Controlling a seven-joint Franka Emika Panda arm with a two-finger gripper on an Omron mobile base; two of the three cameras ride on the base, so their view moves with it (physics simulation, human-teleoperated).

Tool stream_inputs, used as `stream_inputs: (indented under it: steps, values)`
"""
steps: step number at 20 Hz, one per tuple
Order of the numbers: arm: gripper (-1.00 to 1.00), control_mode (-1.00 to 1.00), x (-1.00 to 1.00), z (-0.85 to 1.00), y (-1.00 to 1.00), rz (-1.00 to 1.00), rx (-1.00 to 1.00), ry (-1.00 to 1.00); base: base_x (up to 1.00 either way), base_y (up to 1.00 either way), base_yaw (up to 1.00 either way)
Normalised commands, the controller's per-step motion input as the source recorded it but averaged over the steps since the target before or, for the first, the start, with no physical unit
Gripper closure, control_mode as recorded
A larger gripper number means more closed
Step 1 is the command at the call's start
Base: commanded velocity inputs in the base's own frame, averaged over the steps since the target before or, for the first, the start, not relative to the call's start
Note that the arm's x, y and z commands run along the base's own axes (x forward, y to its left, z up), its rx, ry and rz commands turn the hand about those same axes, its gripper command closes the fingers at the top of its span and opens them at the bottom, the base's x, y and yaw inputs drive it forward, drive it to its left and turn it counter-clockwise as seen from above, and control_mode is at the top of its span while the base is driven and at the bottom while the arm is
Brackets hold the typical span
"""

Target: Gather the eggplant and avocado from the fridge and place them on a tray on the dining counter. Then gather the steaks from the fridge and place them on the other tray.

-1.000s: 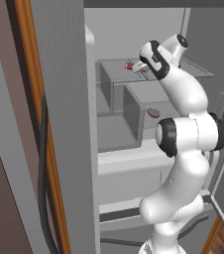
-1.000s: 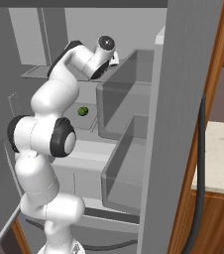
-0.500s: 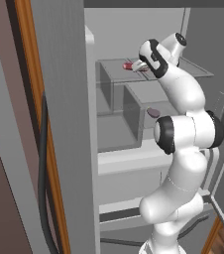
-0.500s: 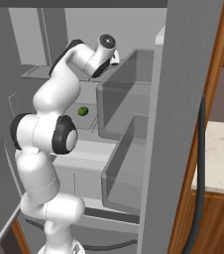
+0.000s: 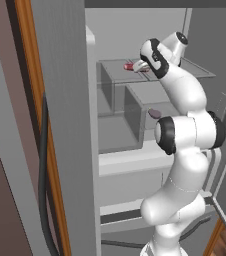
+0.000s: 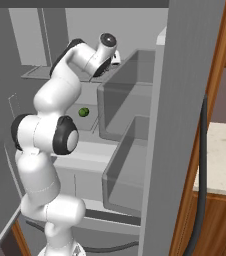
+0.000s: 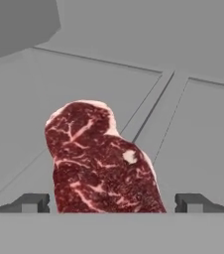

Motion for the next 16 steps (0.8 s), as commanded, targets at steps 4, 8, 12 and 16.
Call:
stream_inputs:
  steps: [4,8,12,16]
  values:
    - [1.0,-1.0,0.0,-0.29,0.14,0.0,0.0,0.08,0.0,0.0,0.0]
    - [1.0,-1.0,0.0,-0.15,0.08,0.0,0.0,0.04,0.0,0.0,0.0]
    - [1.0,-1.0,-0.08,-0.07,0.1,0.01,0.0,0.0,0.0,0.0,0.0]
    - [1.0,-1.0,-0.33,0.0,0.0,0.0,0.0,0.0,0.0,0.0,0.0]
